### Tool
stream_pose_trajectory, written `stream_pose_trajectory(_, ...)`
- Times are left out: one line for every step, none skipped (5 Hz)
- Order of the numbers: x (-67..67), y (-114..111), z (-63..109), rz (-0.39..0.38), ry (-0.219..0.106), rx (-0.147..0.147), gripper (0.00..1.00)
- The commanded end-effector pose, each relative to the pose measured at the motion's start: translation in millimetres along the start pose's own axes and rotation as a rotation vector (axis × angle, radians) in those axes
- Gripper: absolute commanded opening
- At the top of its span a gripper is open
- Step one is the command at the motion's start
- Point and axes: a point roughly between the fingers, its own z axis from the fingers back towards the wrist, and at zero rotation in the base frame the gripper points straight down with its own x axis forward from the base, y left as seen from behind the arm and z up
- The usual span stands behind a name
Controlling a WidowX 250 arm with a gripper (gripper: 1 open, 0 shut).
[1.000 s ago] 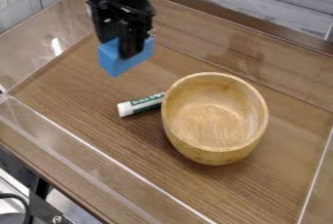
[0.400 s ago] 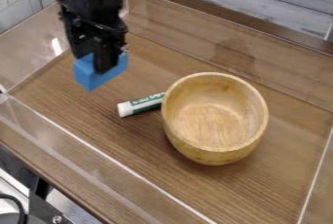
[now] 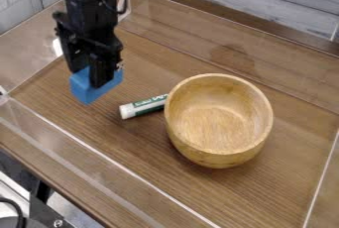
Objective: Remove the blue block from inside the brown bowl and put it on the table
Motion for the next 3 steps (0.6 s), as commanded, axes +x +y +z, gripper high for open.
stream_pose_trajectory(1.4, 6.3, -3.4, 0.01, -0.031, 0.023, 0.0)
stream_pose_trajectory(1.0, 6.9, -15.6, 0.013, -0.034, 0.022, 0.0)
stream_pose_trajectory(1.4, 7.2, -23.0, 0.015, -0.035, 0.014, 0.0)
